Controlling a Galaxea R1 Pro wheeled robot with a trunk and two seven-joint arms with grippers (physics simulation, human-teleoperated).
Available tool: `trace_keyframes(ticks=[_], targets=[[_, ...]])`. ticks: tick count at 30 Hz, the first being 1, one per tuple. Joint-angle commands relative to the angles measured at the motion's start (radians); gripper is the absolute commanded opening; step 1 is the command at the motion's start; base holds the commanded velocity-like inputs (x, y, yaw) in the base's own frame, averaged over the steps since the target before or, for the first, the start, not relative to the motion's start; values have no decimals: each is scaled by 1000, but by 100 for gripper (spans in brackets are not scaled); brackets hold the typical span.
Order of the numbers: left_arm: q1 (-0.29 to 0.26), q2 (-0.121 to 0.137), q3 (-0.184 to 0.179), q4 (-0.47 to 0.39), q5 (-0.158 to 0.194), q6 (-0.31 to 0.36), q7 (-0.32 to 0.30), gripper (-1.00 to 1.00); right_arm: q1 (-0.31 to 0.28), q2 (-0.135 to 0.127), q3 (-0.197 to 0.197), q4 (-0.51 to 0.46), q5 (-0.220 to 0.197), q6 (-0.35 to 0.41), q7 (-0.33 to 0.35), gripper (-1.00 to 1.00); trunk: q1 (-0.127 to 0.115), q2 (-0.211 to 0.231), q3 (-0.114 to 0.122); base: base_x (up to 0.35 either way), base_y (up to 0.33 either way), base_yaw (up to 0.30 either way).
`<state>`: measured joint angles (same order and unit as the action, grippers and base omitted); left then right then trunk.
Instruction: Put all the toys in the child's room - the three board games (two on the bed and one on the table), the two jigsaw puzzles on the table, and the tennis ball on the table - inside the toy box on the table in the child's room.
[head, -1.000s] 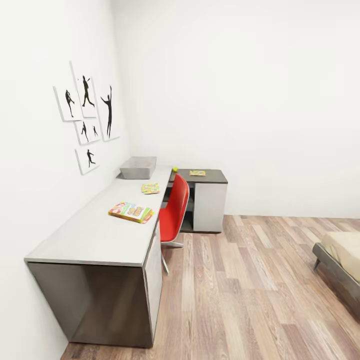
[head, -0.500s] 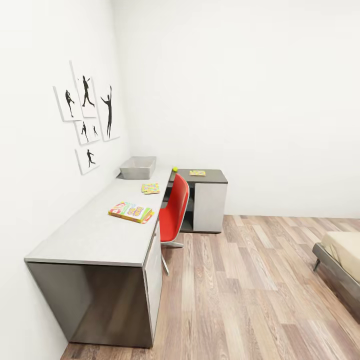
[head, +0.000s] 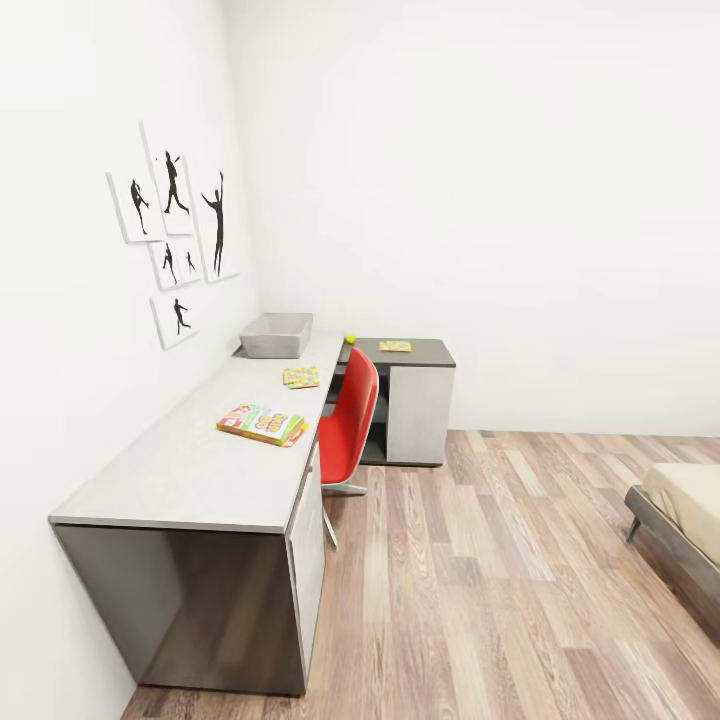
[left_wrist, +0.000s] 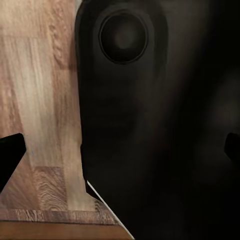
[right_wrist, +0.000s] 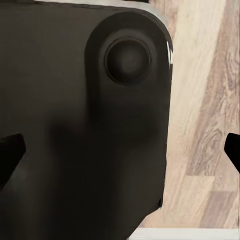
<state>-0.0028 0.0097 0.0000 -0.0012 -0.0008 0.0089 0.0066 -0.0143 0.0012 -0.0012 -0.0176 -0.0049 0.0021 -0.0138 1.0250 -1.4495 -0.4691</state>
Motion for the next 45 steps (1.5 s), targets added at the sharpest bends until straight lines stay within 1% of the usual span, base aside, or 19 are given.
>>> trace_keyframes(ticks=[1,5,13,14,19,20,25,27,28,29,33,35,36,38,39,41,43,44,45], targets=[[-6,6,0,-6,5,7,7,100,-6,-3,-2,-6,-2,6,-7,100,0,0,-1,0,0,0],[-29,23,2,-29,12,29,29,100,-29,-11,-8,-29,-6,28,-30,100,0,0,-1,0,0,0],[-75,35,3,-74,14,74,74,100,-75,-17,-10,-49,-7,73,-40,100,0,0,-1,0,0,0],[-216,35,3,-115,14,200,129,100,-288,-19,-11,-49,-8,172,-40,100,0,0,-1,0,0,0],[-287,30,3,-119,15,251,146,100,-366,-47,-11,-51,-9,181,-40,100,0,0,-1,0,0,0],[-324,24,3,-121,15,271,162,100,-413,-70,-11,-51,-10,200,-39,100,0,0,-1,0,0,0],[-385,0,4,-128,17,288,174,100,-485,-119,-12,-53,-11,242,-33,100,0,0,-1,0,0,0],[-412,-10,8,-131,24,293,177,100,-511,-137,-12,-58,-11,251,-31,100,0,0,-1,0,0,0],[-412,-10,8,-131,24,293,177,100,-511,-137,-12,-58,-11,251,-31,100,0,0,-1,0,0,0],[-442,-20,14,-133,45,304,178,100,-534,-153,-12,-73,-11,256,-31,100,0,0,-1,0,0,0],[-514,-38,21,-138,100,359,180,100,-563,-190,-14,-143,-12,270,-29,100,0,0,-1,0,0,0],[-547,-43,23,-144,118,380,180,100,-571,-209,-15,-191,-14,289,-29,100,0,0,-1,0,0,0],[-547,-43,23,-144,118,380,180,100,-571,-209,-15,-191,-14,289,-29,100,0,0,-1,0,0,0],[-576,-47,24,-165,131,395,180,100,-576,-224,-16,-247,-17,323,-28,100,0,0,-1,0,0,0],[-596,-52,26,-203,139,411,180,100,-578,-237,-17,-313,-22,370,-28,100,0,0,-1,0,0,0],[-605,-62,28,-259,144,439,180,100,-577,-246,-18,-388,-28,418,-28,100,0,0,-1,0,0,0],[-586,-80,28,-382,148,486,180,100,-574,-255,-19,-504,-32,470,-29,100,0,0,-1,0,0,0],[-586,-80,28,-382,148,486,180,100,-574,-255,-19,-504,-32,470,-29,100,0,0,-1,0,0,0],[-572,-88,28,-444,149,507,180,100,-572,-258,-20,-554,-34,493,-29,100,0,0,-1,0,0,0]])
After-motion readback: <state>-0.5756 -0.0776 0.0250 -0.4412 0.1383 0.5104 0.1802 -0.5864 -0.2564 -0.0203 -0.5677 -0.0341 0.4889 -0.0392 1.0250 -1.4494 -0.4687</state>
